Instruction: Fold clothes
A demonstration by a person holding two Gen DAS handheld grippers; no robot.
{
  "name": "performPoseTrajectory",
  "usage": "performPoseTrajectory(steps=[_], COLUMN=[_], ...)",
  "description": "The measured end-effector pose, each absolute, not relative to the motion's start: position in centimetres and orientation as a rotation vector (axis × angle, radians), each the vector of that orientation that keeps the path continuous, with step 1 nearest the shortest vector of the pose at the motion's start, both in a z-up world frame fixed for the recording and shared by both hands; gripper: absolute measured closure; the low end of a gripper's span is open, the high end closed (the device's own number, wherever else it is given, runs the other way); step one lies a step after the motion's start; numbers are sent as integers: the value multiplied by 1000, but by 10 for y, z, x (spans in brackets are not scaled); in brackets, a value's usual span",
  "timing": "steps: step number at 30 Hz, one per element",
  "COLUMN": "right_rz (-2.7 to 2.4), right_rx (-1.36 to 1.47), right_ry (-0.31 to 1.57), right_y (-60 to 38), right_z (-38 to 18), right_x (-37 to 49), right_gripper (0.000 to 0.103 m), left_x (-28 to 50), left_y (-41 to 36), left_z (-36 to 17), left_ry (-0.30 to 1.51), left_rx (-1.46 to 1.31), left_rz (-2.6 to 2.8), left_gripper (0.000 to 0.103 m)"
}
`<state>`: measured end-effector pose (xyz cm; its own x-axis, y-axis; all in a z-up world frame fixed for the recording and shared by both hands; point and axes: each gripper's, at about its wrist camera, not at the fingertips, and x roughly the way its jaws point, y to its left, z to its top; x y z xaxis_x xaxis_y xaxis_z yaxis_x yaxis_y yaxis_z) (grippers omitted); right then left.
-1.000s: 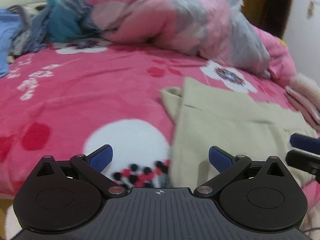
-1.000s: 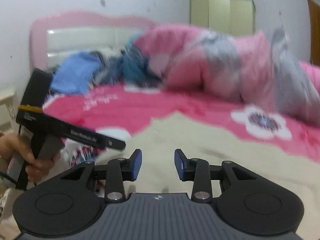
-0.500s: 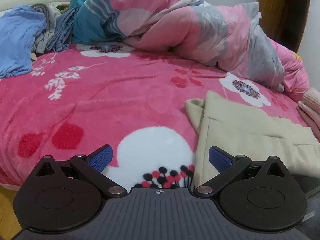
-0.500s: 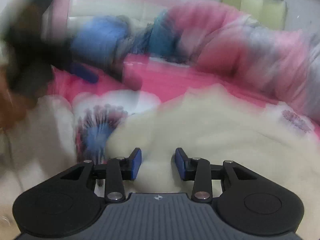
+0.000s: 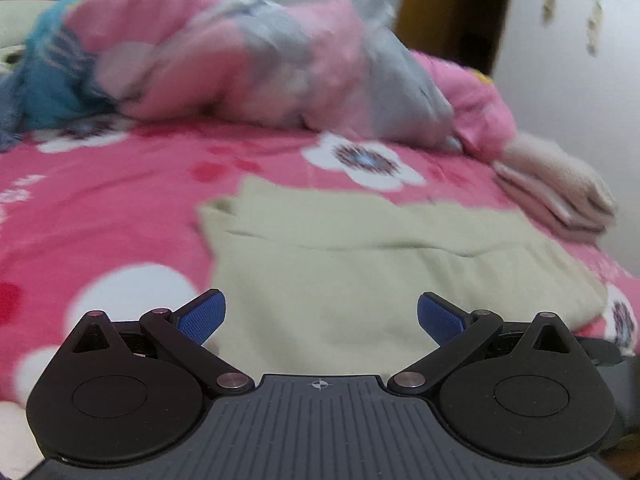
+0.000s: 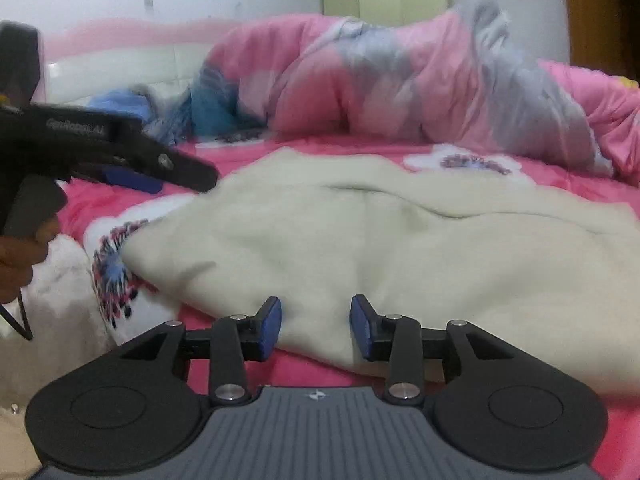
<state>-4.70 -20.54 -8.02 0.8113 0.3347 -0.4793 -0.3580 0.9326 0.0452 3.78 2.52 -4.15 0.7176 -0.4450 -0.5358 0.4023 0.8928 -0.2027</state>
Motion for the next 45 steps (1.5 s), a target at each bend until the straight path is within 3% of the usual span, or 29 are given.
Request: performPoseTrajectory(steps=[6,13,20,22,23,24,26,29,32,35,38,41,43,45], right_rz=[357,15,-177,-171,-177,-183,-139,-53,-86,-85,-64,-97,-87,-117], right_rx=[35,802,1089,1093,1079,1066,1039,858,693,810,690,747,789,785], right_ry=[419,458,444,431,422,413,373,279,381,458,399,533,518,504], right_y=[-231,-415,-483,-488,-490,-491,-496,-491,-496,-513,-502,-518,-522,-525], right_z=[-56,-57,-96,-99,-99,-100,-91,-56,-61,-84,-63,-94,-90,-82], right_x=[-76,-100,-112,-104,-100,-96,-95,-105,-92,-82,-92,-75,-81,-89], right_gripper=[62,60,61,64,70,88,93,94,94,95,95,96,95,84], left_x=[43,48,50,50,50,49,49,50,50,51,51,51,52,52], left_y=[4,5,3,3,3,3,4,5,5,5,6,6,7,8], left_z=[-67,-68,-69,-70,-70,-70,-71,-70,-70,-70,-71,-72,-71,-72], left_ry=[682,693,690,688,688,687,687,690,692,695,697,694,694,692], left_rx=[20,8,20,22,21,21,21,25,28,34,31,30,28,24], left_rz=[-450,-428,-424,-426,-427,-428,-429,-435,-439,-444,-447,-448,-451,-454], left_gripper=[0,0,0,0,0,0,0,0,0,0,0,0,0,0])
